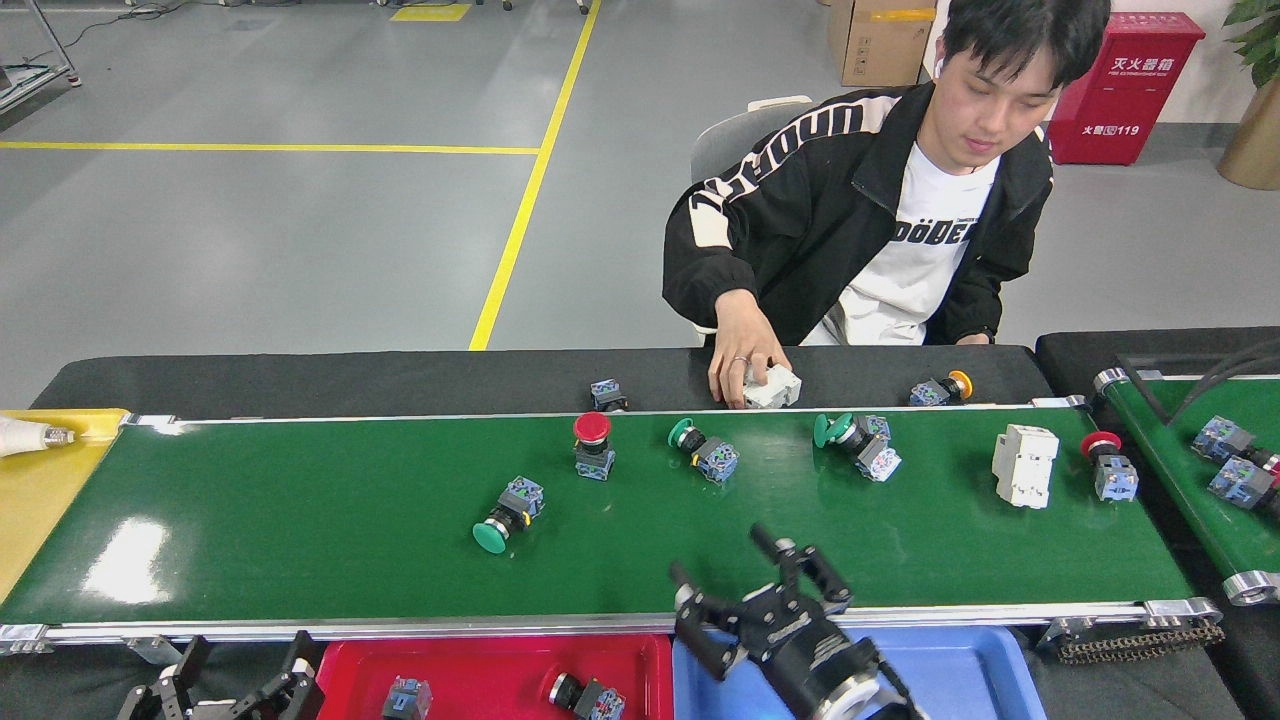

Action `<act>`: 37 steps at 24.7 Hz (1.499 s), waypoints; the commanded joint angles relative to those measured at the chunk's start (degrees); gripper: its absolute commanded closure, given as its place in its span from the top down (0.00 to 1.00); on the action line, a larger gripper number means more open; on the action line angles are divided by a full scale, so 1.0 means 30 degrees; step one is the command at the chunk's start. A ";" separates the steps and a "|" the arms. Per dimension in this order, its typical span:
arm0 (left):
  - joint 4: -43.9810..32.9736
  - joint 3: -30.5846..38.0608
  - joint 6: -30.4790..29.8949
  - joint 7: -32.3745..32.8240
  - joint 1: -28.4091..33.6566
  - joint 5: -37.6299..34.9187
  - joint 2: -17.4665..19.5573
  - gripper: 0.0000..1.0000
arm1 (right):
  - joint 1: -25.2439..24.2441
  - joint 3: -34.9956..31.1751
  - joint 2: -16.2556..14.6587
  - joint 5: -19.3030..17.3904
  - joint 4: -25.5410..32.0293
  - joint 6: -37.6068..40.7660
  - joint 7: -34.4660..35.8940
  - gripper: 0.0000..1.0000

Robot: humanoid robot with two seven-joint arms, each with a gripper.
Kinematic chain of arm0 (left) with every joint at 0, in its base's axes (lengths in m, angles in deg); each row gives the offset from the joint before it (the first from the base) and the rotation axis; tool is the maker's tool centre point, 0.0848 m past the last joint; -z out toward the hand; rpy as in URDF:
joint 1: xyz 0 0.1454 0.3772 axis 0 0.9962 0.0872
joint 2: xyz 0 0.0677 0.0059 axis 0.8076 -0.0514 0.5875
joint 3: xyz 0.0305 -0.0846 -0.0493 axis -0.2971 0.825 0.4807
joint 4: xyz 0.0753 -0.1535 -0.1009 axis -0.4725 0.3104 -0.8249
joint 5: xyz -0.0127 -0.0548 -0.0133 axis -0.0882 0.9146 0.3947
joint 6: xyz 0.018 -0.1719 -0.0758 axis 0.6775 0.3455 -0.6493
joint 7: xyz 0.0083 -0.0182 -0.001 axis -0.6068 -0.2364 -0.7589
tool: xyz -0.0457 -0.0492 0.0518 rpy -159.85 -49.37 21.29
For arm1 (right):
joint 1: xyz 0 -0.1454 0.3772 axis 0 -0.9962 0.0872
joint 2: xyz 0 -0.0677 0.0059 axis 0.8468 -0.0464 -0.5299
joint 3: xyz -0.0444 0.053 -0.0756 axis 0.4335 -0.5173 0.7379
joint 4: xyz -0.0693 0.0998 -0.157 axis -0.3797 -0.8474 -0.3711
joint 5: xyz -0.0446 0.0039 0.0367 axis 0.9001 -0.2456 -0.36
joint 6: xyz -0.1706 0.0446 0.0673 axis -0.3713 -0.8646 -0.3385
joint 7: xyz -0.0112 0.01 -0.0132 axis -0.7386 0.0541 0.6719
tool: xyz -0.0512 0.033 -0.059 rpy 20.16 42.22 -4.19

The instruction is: Pick switch part from conveyor to tray

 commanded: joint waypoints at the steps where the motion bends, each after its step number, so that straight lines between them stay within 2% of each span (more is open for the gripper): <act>1: -0.0191 -0.0321 0.0114 0.0002 -0.0284 -0.0190 0.0188 1.00 | -0.0248 -0.1425 -0.0377 -0.0159 0.0293 -0.0309 0.0777 1.00; 5: 0.0511 -0.2136 0.0260 -0.0027 -0.1718 -0.2298 0.0041 1.00 | -0.2414 -0.3973 -0.0436 -0.0364 0.0849 0.1449 0.1216 0.99; 9: 0.2240 -0.3778 0.1579 -0.0027 -0.3477 -0.3119 0.0158 1.00 | -0.4525 -0.4061 -0.0231 -0.0218 0.1758 0.1185 0.2329 0.99; 11: 0.3354 -0.4276 0.1989 -0.0027 -0.4385 -0.3295 0.0217 1.00 | -0.4965 -0.4032 -0.0143 -0.0071 0.1963 0.1097 0.2593 0.98; 14: 0.5170 -0.4540 0.2048 -0.0027 -0.5967 -0.3471 0.0188 1.00 | -0.4262 -0.3593 0.0414 0.1013 0.1729 0.0687 0.2388 0.97; 16: 0.6459 -0.4569 0.2077 -0.0027 -0.7110 -0.3676 0.0217 1.00 | -0.2504 -0.2274 0.1527 0.2184 0.0732 0.0218 0.1919 0.97; 18: 0.7426 -0.4598 0.2077 -0.0027 -0.7960 -0.3676 0.0246 1.00 | -0.0190 -0.1161 0.2435 0.3327 -0.1611 -0.0983 0.1597 0.97; 20: 0.8188 -0.4598 0.2077 -0.0027 -0.8604 -0.3705 0.0334 1.00 | 0.1891 0.0128 0.2933 0.3796 -0.4219 -0.2272 0.1568 0.97; 22: 0.9095 -0.4657 0.2018 -0.0086 -0.9160 -0.4056 0.0510 0.87 | 0.4349 0.1709 0.3284 0.3766 -0.7117 -0.3618 0.1568 0.97; 24: 0.9799 -0.4862 0.1872 -0.0144 -0.9717 -0.4145 0.0598 0.77 | 0.5963 0.2618 0.3842 0.3737 -0.9316 -0.4791 0.1714 0.97; 25: 1.0092 -0.4891 0.1813 -0.0174 -1.0040 -0.4145 0.0627 0.54 | 0.6725 0.2941 0.4222 0.3737 -1.0430 -0.5407 0.1743 0.97; 26: 1.0297 -0.4891 0.1755 -0.0174 -1.0274 -0.4115 0.0686 0.46 | 0.7252 0.3175 0.4281 0.3620 -1.1162 -0.5788 0.1831 0.97; 27: 1.0443 -0.4891 0.1579 -0.0174 -1.0391 -0.4057 0.0715 0.32 | 0.7662 0.3409 0.4281 0.3532 -1.1777 -0.5993 0.1978 0.97; 28: 1.0561 -0.4891 0.1257 -0.0174 -1.0538 -0.4086 0.0715 0.11 | 0.7955 0.3849 0.4281 0.3503 -1.2422 -0.6051 0.2095 0.97; 29: 1.0590 -0.4891 0.0935 -0.0174 -1.0596 -0.4057 0.0686 0.04 | 0.8160 0.4316 0.4281 0.3415 -1.2860 -0.6081 0.2124 0.97; 31: 1.0561 -0.4891 0.0758 -0.0174 -1.0596 -0.3998 0.0686 0.03 | 0.8570 0.4728 0.4281 0.3122 -1.3535 -0.6081 0.2154 0.94; 33: 1.0473 -0.4891 0.0758 -0.0174 -1.0421 -0.3969 0.0569 0.03 | 0.8746 0.4816 0.4310 0.2478 -1.3799 -0.6022 0.2417 0.84; 36: 1.0151 -0.4891 0.0758 -0.0174 -0.9982 -0.3793 0.0481 0.03 | 0.9068 0.5459 0.4310 0.2419 -1.4062 -0.5758 0.3237 0.45; 37: 0.9742 -0.4891 0.0758 -0.0174 -0.9747 -0.3735 0.0451 0.03 | 0.9185 0.5840 0.4310 0.2360 -1.4179 -0.5612 0.3238 0.37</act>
